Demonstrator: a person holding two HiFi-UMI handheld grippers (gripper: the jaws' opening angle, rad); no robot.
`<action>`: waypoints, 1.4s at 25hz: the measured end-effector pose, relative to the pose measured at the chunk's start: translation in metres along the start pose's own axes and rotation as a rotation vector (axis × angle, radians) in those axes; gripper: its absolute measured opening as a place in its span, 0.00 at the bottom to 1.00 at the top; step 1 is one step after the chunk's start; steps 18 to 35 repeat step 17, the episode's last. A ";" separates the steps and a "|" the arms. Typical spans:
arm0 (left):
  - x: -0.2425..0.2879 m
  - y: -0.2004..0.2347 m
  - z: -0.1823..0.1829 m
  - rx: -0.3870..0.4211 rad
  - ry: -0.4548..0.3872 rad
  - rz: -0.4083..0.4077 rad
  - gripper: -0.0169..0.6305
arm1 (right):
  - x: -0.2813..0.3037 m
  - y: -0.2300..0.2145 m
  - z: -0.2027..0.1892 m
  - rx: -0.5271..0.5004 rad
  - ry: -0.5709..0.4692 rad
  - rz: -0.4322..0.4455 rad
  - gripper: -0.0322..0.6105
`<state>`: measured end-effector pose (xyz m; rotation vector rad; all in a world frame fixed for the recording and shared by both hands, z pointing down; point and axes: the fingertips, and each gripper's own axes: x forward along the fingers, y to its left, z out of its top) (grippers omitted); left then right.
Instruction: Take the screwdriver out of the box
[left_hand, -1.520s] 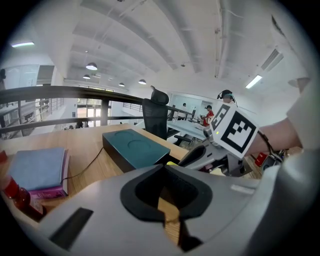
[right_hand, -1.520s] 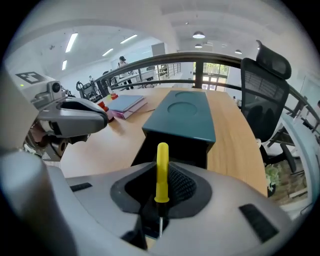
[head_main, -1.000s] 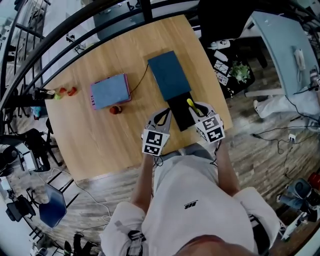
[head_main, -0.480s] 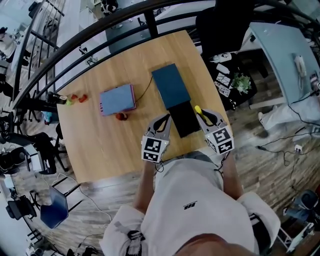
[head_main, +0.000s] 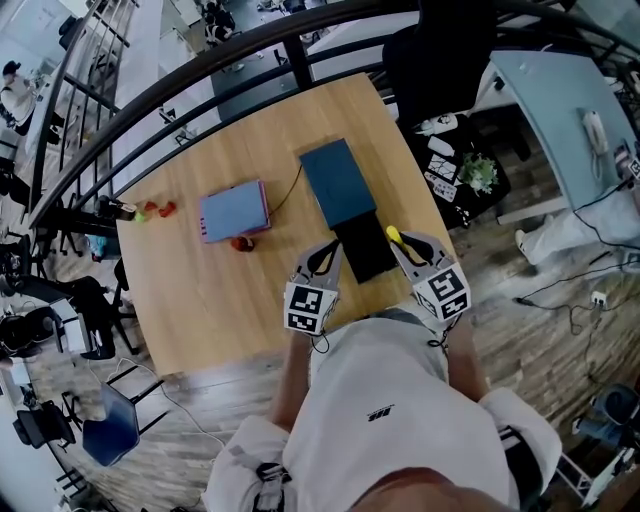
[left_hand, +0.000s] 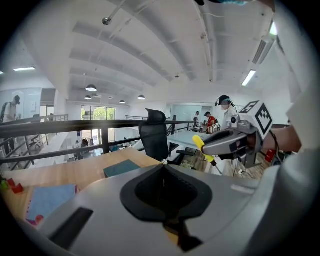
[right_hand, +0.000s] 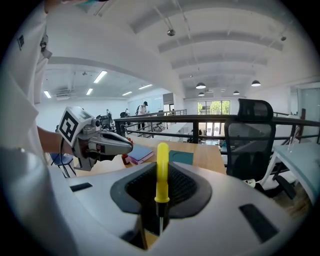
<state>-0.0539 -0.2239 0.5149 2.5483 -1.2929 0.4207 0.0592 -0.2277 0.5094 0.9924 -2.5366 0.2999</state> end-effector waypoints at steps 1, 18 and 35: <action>0.000 -0.001 0.000 0.003 0.000 -0.002 0.05 | 0.000 0.001 0.001 -0.004 -0.002 0.000 0.14; 0.000 -0.001 0.000 -0.004 -0.010 -0.013 0.05 | 0.010 0.009 0.008 -0.028 -0.014 0.026 0.14; 0.000 -0.001 0.000 -0.004 -0.010 -0.013 0.05 | 0.010 0.009 0.008 -0.028 -0.014 0.026 0.14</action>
